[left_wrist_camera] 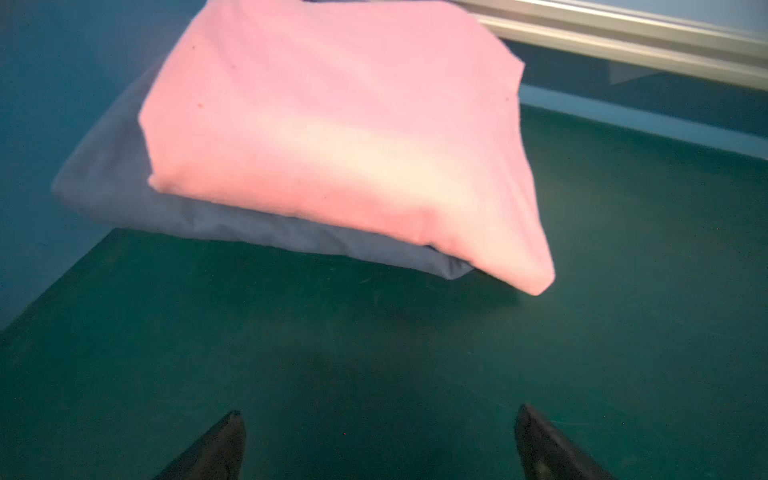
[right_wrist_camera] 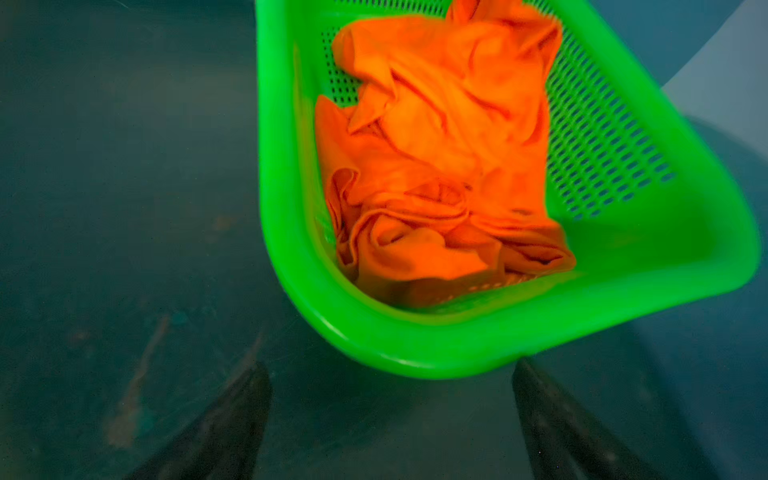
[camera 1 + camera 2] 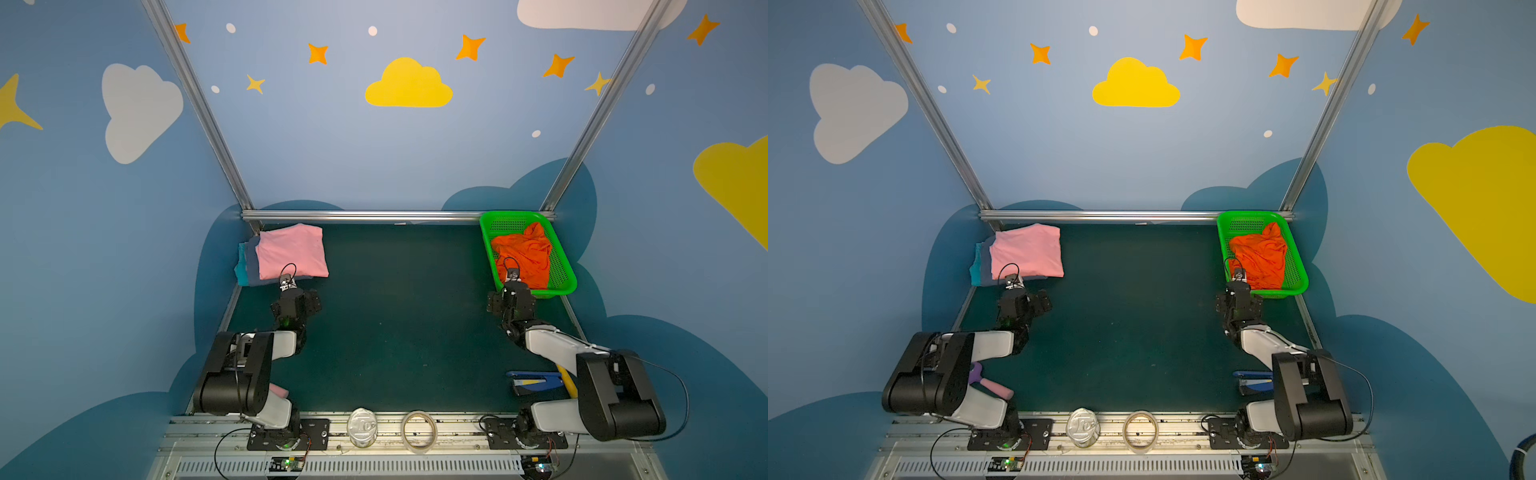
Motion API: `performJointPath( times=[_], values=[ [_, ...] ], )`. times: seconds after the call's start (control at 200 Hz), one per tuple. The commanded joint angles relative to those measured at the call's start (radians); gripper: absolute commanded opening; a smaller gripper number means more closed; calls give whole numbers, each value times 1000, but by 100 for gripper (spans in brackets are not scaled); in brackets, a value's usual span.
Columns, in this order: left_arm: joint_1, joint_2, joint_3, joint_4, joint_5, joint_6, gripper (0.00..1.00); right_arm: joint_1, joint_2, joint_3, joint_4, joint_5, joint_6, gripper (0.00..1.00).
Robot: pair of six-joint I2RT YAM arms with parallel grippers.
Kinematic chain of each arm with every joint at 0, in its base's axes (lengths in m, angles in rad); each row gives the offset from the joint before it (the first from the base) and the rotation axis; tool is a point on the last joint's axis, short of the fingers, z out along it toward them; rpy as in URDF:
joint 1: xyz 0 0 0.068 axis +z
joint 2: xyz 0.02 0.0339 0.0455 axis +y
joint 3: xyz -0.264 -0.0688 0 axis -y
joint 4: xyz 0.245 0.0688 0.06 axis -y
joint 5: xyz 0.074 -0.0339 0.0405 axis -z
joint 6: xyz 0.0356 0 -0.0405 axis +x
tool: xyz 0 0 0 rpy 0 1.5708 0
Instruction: Fold and stack the t-shirts
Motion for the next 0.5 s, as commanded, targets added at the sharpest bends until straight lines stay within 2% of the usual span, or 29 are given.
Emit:
performJointPath(
  times=[0.0,0.05,0.11,0.18,0.26,0.396,0.496],
  values=[
    [19,-12,25,7,105,46,100,-98,95,-91,393,-356,44,97],
    [28,-5,23,31,122,40,100,-106,126,-116,490,-429,-11,97],
    [28,-14,29,3,129,51,100,-105,122,-109,473,-456,-24,97],
    [28,-9,27,16,130,52,100,-99,79,-56,291,-441,-6,97],
    [27,-13,28,11,128,55,100,-75,54,52,20,-350,37,97],
    [24,-13,28,7,126,55,100,-66,49,37,52,-336,31,97],
    [24,-13,28,7,121,55,100,-86,58,49,39,-376,36,97]
  ],
)
